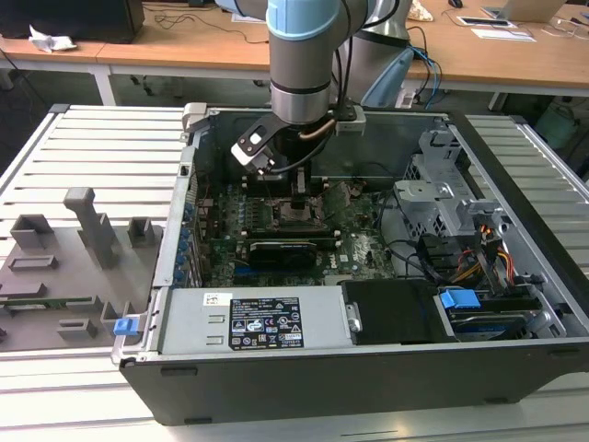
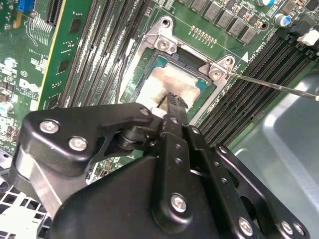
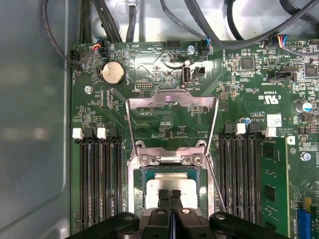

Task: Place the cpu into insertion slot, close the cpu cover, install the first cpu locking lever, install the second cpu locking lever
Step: 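Place the cpu into insertion slot, then close the cpu cover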

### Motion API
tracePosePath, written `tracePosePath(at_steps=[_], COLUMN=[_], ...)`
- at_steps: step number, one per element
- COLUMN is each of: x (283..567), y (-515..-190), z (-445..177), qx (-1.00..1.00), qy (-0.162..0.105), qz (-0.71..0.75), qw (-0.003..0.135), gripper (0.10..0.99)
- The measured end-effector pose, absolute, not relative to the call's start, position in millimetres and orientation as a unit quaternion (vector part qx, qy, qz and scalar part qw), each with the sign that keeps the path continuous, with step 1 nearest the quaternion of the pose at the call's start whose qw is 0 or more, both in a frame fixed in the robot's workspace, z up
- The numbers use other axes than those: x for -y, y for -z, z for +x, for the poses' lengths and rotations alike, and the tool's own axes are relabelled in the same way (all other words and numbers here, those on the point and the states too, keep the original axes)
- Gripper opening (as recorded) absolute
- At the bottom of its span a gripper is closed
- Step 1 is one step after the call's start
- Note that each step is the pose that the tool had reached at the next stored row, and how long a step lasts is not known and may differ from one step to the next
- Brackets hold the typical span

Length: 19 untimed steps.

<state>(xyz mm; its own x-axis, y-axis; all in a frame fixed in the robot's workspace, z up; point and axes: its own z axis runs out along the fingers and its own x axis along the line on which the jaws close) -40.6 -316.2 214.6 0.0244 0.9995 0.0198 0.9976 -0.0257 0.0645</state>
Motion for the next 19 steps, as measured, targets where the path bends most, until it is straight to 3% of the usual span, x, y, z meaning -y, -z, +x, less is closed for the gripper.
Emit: tracePosePath(at_steps=[19], x=[316.2], y=[-225.2], z=[-40.6], qx=[-0.698], qy=[-0.029], qz=[0.716], qw=[0.017], gripper=[0.106])
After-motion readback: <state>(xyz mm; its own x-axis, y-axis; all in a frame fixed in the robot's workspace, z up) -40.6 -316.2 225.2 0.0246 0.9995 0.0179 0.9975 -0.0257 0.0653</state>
